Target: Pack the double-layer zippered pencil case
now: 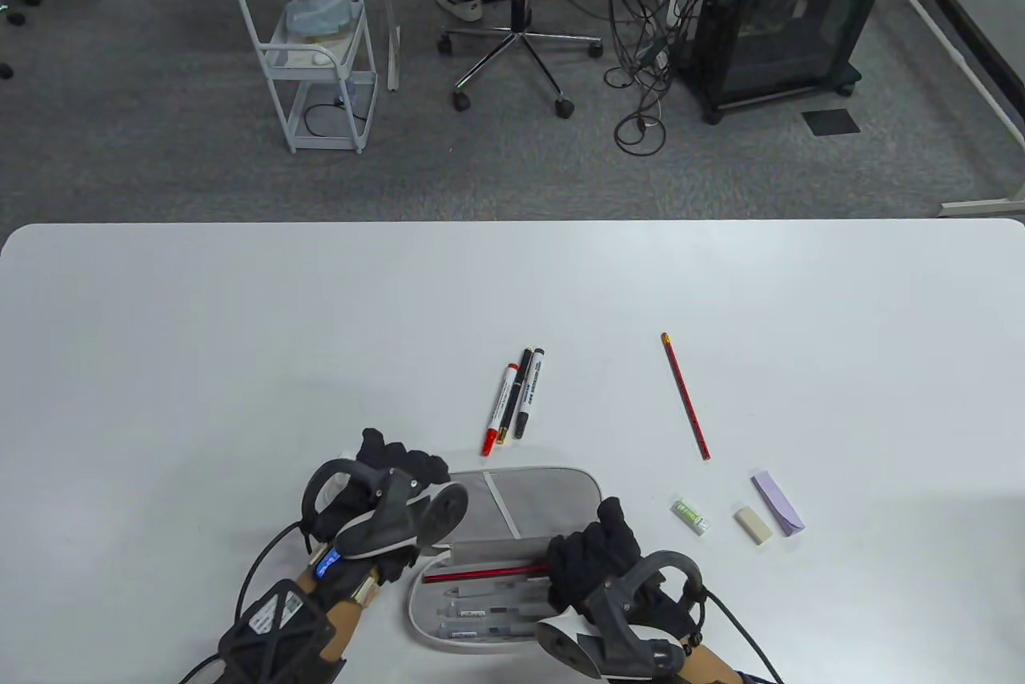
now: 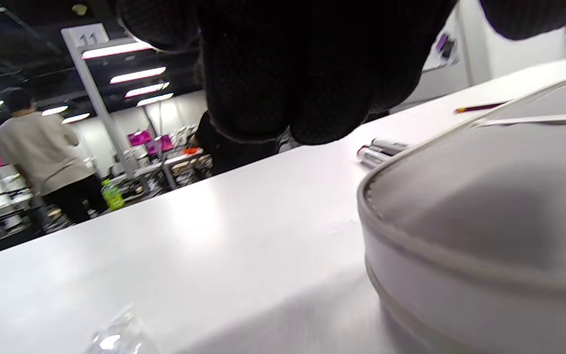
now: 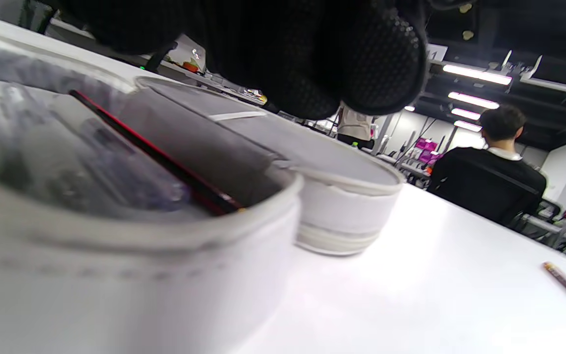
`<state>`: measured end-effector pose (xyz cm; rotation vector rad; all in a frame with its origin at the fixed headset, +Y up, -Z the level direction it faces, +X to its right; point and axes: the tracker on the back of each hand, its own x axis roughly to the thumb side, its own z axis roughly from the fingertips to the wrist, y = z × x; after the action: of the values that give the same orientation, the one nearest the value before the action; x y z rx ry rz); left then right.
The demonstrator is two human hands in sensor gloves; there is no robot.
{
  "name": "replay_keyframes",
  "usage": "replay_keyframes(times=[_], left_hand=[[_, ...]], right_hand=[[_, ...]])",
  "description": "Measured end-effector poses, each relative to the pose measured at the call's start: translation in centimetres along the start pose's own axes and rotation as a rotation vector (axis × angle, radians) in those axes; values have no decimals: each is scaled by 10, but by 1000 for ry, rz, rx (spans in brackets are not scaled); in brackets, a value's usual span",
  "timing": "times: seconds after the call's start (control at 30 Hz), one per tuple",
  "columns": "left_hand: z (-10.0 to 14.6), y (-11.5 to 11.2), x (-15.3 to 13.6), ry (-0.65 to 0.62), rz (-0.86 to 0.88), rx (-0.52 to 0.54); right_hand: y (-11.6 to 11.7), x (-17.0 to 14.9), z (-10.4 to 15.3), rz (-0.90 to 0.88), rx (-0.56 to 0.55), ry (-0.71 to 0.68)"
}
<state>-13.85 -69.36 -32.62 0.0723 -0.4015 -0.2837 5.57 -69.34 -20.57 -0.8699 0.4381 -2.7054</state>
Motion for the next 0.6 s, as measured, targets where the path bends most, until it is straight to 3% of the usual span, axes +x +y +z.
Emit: replay_keyframes(times=[0.2,0.4,0.5,0.6], left_hand=[[-61,-16,9,108,-130,-270],[-95,-22,11,170,0,-357],[-105,-28,17,169,-11,-434],[-111,-34,20,158,-42,-435]], right_hand=[[-2,-11,3,-26,-11,28],[5,-22,3,-44,18,46],[7,-26,4,-60,27,50],[8,-27,4,-73,25,50]])
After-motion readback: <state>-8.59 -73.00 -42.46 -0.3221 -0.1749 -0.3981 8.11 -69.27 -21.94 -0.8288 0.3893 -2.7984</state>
